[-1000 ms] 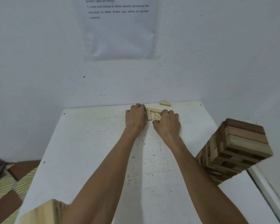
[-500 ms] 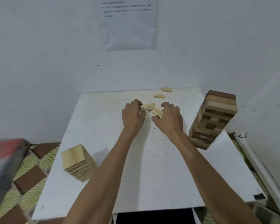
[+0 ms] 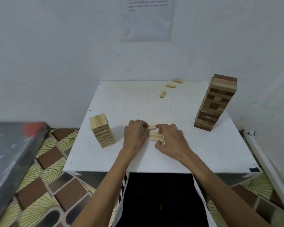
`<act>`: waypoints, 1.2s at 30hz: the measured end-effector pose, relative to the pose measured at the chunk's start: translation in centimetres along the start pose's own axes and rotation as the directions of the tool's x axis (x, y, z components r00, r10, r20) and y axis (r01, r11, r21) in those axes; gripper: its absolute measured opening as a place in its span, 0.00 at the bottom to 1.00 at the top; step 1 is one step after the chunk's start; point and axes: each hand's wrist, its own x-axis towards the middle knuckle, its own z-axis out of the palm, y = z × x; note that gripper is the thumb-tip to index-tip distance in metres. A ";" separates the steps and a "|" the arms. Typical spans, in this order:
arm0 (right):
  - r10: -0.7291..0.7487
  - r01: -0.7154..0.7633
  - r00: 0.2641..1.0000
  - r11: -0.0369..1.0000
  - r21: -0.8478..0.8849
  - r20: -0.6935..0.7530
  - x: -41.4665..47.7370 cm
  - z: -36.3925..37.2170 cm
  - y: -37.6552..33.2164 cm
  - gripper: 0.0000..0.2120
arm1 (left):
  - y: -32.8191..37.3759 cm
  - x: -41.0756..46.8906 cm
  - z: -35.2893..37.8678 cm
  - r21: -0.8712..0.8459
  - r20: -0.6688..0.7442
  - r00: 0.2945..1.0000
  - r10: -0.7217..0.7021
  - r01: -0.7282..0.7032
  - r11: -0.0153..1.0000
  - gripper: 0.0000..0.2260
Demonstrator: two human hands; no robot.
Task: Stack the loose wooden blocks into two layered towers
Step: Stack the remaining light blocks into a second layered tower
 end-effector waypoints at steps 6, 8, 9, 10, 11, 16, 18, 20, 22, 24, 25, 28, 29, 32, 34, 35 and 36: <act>0.069 -0.069 0.998 0.998 0.004 -0.011 0.2 -0.9 1.3 0.30 | -0.1 -1.0 -1.5 -0.060 0.101 0.995 -0.003 0.009 0.998 0.28; 0.112 -0.116 0.991 0.992 0.043 0.074 0.5 -1.5 1.7 0.30 | 0.5 -1.0 -1.8 0.026 0.176 0.984 -0.032 0.028 0.999 0.31; 0.112 -0.121 0.987 0.990 0.073 0.111 0.7 -1.8 1.8 0.30 | 0.7 -0.9 -1.9 0.065 0.235 0.971 -0.037 0.022 0.998 0.30; 0.104 -0.118 0.984 0.988 0.095 0.142 0.9 -2.0 1.8 0.31 | 1.0 -0.7 -1.8 0.109 0.283 0.958 -0.033 0.002 0.994 0.29; 0.089 -0.108 0.982 0.988 0.109 0.166 1.2 -2.2 1.7 0.31 | 1.1 -0.4 -1.8 0.153 0.314 0.949 -0.030 -0.019 0.988 0.28; 0.051 -0.072 0.965 0.995 0.072 0.259 2.8 -3.0 0.6 0.32 | 1.9 0.4 -1.8 0.163 0.385 0.923 -0.008 -0.059 0.985 0.24; 0.059 -0.076 0.957 0.996 0.047 0.283 3.4 -3.2 0.6 0.35 | 2.1 0.5 -1.9 0.170 0.408 0.913 0.003 -0.078 0.982 0.24; 0.053 -0.064 0.949 0.998 0.024 0.311 4.0 -3.4 0.9 0.36 | 1.9 0.7 -1.9 0.160 0.420 0.908 -0.002 -0.072 0.984 0.23; 0.039 -0.037 0.944 0.999 -0.011 0.329 4.5 -3.4 1.1 0.32 | 1.7 1.0 -2.0 0.139 0.434 0.901 -0.002 -0.064 0.988 0.21; 0.009 0.003 0.941 0.999 -0.033 0.339 4.8 -3.5 1.2 0.27 | 1.8 1.3 -2.1 0.114 0.447 0.894 -0.019 -0.036 0.993 0.21; -0.006 0.021 0.940 0.999 -0.040 0.341 4.9 -3.4 1.2 0.25 | 1.9 1.5 -2.1 0.112 0.453 0.891 -0.033 -0.020 0.994 0.20; -0.045 0.059 0.936 0.998 -0.031 0.348 5.1 -3.2 1.3 0.23 | 2.0 1.8 -2.1 0.116 0.478 0.876 -0.070 0.016 0.993 0.18; -0.058 0.069 0.934 0.997 -0.019 0.352 5.1 -3.2 1.4 0.24 | 2.0 1.8 -2.0 0.113 0.490 0.869 -0.075 0.021 0.993 0.18; -0.090 0.101 0.923 0.995 -0.012 0.375 5.3 -3.4 1.7 0.25 | 1.8 2.0 -1.9 0.121 0.518 0.853 -0.063 -0.001 0.993 0.18; -0.093 0.107 0.917 0.994 -0.013 0.388 5.4 -3.6 1.9 0.24 | 1.8 2.2 -2.1 0.122 0.525 0.850 -0.049 -0.018 0.992 0.18; -0.091 0.103 0.916 0.995 -0.009 0.390 5.5 -3.7 2.0 0.24 | 1.8 2.2 -2.1 0.121 0.526 0.849 -0.047 -0.019 0.993 0.18; -0.087 0.095 0.917 0.995 -0.002 0.390 5.5 -3.7 2.1 0.24 | 1.8 2.3 -2.2 0.119 0.531 0.846 -0.050 -0.016 0.993 0.18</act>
